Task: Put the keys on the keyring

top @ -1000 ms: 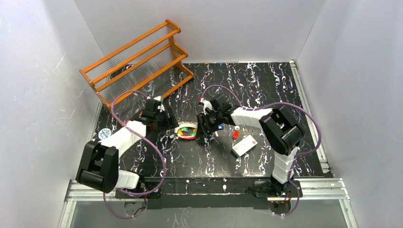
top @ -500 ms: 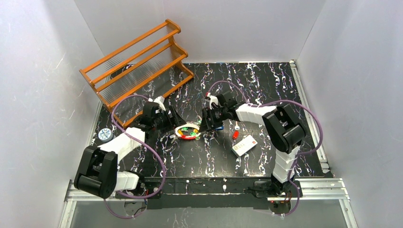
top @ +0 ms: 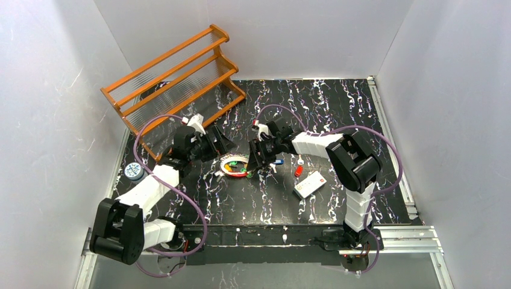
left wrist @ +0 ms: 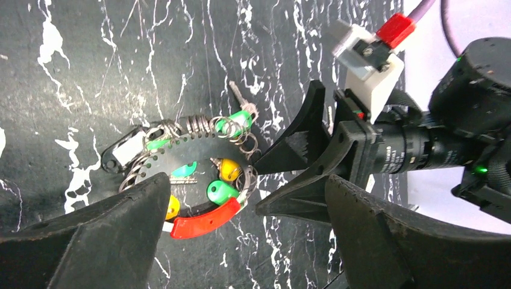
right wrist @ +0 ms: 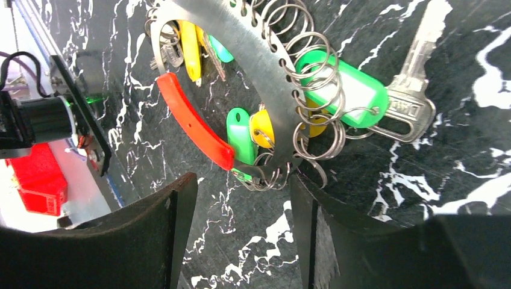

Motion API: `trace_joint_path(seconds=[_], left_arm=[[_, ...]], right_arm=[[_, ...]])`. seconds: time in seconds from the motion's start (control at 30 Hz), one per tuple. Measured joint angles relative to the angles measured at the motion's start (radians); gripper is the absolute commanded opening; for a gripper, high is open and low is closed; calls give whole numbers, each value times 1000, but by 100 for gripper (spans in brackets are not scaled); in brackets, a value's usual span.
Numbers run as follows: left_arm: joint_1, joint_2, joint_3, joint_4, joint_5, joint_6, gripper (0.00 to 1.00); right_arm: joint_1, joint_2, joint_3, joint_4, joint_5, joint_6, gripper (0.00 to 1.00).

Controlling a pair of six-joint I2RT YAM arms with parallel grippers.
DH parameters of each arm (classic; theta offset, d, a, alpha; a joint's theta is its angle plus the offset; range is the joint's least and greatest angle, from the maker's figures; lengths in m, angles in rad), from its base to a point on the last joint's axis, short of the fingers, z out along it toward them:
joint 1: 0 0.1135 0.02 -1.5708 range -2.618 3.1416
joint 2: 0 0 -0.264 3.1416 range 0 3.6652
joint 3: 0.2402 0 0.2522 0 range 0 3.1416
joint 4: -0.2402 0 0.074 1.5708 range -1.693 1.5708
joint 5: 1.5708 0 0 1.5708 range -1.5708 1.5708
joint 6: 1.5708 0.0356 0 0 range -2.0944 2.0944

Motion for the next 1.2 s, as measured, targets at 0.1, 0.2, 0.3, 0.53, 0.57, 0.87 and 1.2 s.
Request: trace_joint_path(seconds=[0.1, 0.2, 0.3, 0.53, 0.57, 0.87, 1.2], left_arm=[[8, -14, -3, 29, 14, -10, 98], [12, 0, -19, 91, 56, -30, 98], [13, 46, -35, 141, 103, -58, 95], [-10, 155, -82, 260, 163, -152, 83], [-23, 166, -82, 271, 165, -161, 80], [-158, 211, -81, 310, 149, -166, 64], [-182, 207, -127, 214, 51, -121, 58]], right_arm=[[-1, -10, -1, -6, 25, -7, 66], [-6, -24, -5, -18, 45, -6, 66], [-14, -40, -22, -20, 63, -1, 63], [-30, -69, -82, -1, 66, 51, 50], [-34, -71, -90, 8, 62, 64, 48], [-38, -66, -110, 79, 11, 122, 34], [-38, -1, -85, 105, 21, 140, 11]])
